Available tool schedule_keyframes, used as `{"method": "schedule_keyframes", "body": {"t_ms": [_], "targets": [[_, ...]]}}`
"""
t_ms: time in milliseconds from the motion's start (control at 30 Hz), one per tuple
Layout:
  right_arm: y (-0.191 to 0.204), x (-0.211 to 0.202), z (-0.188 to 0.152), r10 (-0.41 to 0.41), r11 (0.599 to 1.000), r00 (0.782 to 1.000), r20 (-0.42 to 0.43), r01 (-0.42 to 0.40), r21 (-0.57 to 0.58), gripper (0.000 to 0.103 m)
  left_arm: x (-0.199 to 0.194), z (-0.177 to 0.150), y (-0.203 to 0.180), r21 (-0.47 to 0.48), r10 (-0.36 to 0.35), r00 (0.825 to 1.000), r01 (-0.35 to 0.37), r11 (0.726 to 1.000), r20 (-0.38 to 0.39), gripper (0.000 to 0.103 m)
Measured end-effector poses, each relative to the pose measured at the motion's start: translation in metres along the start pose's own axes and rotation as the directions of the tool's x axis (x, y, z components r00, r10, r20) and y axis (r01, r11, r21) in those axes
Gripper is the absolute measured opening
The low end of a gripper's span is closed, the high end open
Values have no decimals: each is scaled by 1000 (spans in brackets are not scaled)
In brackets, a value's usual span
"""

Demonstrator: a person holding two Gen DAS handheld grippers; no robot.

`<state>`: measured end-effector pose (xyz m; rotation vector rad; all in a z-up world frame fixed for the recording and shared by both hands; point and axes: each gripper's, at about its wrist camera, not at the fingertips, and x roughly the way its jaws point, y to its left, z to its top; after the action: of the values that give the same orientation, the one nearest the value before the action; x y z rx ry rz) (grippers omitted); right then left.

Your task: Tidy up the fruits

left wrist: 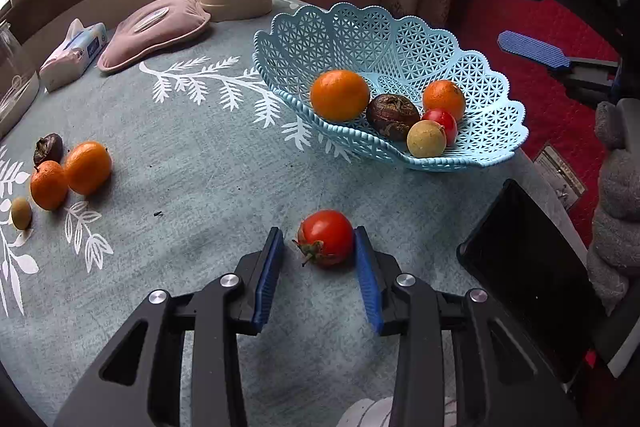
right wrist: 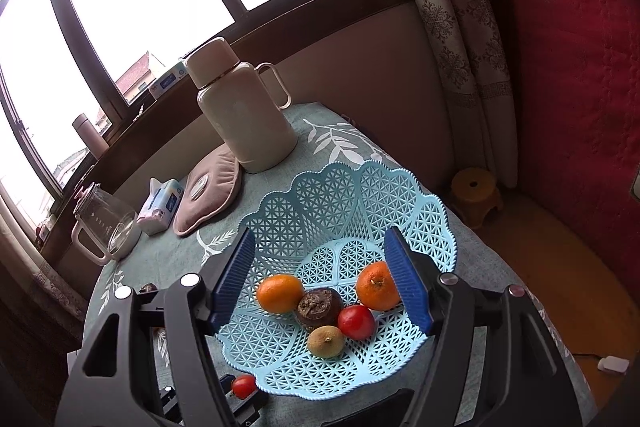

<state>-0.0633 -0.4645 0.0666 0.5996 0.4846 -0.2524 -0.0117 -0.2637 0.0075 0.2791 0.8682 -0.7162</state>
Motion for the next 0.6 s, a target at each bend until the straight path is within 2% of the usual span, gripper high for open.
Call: {"method": "schedule_keyframes", "body": {"t_ms": [33,300,467,600], "targets": [[1,0,0,0,1000,1000,1,0,-2,69,-1,0,0,-2,-7,1000,7,1000,3,28],[-2,-5,2,1,1000,1000,18,-1,8,69,-26,6,2,-18,-6,998,8,1000,60,28],[-1,-8,3,7,1000,1000,22,-7,10,69,-45,24,-3,-14,-7,993,9,1000,120,28],[-2,-8,4,9,1000,1000,22,-10,13,69,-45,41,-10,2,-8,989,7,1000,145,28]]}}
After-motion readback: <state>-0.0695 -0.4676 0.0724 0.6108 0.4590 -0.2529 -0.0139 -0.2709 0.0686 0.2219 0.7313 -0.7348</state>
